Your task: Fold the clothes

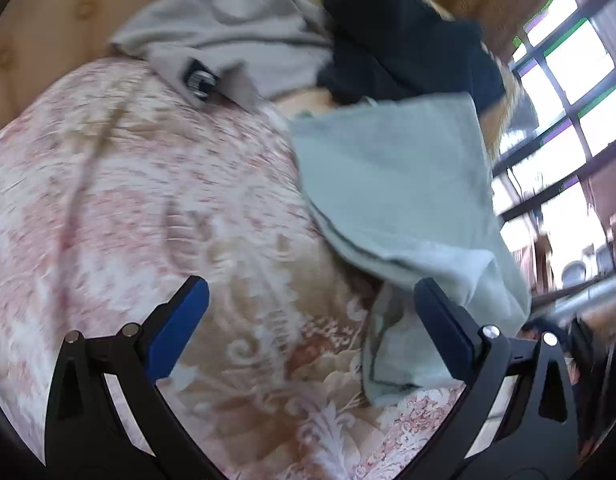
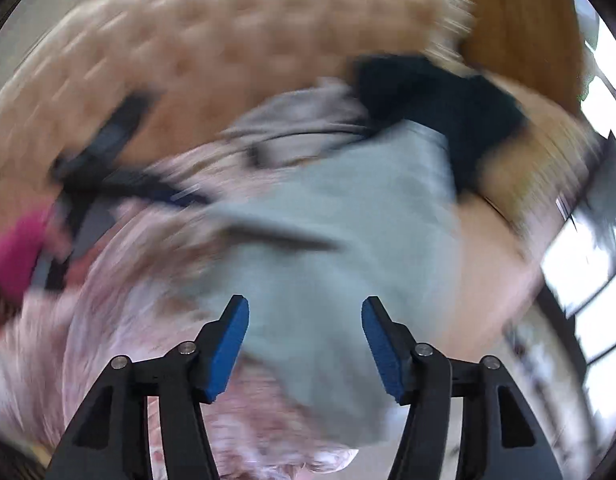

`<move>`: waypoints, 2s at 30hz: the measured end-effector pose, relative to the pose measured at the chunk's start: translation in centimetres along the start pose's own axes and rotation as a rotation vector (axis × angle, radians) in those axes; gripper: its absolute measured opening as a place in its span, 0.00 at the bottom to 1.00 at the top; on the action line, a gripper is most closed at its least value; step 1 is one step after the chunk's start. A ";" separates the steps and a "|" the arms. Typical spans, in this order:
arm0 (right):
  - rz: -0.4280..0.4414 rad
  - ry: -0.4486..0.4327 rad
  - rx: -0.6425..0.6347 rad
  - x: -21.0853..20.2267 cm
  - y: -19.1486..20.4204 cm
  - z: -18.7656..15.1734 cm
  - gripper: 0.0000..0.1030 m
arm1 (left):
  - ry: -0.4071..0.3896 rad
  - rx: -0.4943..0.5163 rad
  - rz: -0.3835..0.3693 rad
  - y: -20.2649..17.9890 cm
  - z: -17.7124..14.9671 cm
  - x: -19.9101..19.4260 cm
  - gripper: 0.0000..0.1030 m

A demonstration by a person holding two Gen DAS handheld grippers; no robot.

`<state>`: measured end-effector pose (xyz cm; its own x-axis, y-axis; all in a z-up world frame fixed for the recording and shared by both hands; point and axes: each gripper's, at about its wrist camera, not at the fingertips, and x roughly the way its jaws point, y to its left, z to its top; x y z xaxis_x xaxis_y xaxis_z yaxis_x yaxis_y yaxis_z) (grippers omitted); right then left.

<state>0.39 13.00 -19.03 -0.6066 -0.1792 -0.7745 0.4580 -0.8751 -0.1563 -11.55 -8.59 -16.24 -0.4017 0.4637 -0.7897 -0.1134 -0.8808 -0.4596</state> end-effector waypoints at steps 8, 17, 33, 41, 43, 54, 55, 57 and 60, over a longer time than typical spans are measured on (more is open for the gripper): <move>-0.085 -0.024 -0.337 0.0 7.5 2.0 0.52 | -0.093 0.016 0.078 0.2 -2.7 -7.0 1.00; -0.038 -0.006 -0.252 3.0 6.5 3.0 0.03 | -0.082 0.013 0.114 2.6 -6.4 -8.9 1.00; 0.529 -0.245 0.624 -7.0 -15.0 6.2 0.04 | -0.099 0.217 0.049 -6.9 -3.8 -0.5 1.00; 0.562 -0.287 0.611 -9.7 -17.8 8.2 0.04 | -0.324 0.624 0.287 -12.2 -2.2 -0.4 1.00; 0.570 -0.290 0.617 -9.6 -18.0 8.0 0.04 | -0.379 0.738 0.250 -12.5 -2.2 -1.0 1.00; 0.584 -0.295 0.628 -8.7 -18.0 7.2 0.04 | -0.308 1.208 0.085 -14.2 0.2 3.9 1.00; 0.581 -0.295 0.634 -8.5 -18.1 7.1 0.04 | -0.303 1.216 0.089 -14.2 0.3 4.6 0.99; 0.570 -0.297 0.645 -8.3 -18.5 7.1 0.04 | -0.305 1.237 0.062 -14.0 0.2 5.6 0.48; 0.546 -0.305 0.664 -8.2 -19.1 6.9 0.04 | -0.325 1.233 0.077 -14.1 -0.1 6.7 0.03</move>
<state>-7.87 28.08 -5.48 -0.6043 -0.6728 -0.4268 0.3211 -0.6959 0.6423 -12.60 6.93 -15.07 -0.6278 0.5171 -0.5819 -0.7745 -0.4894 0.4007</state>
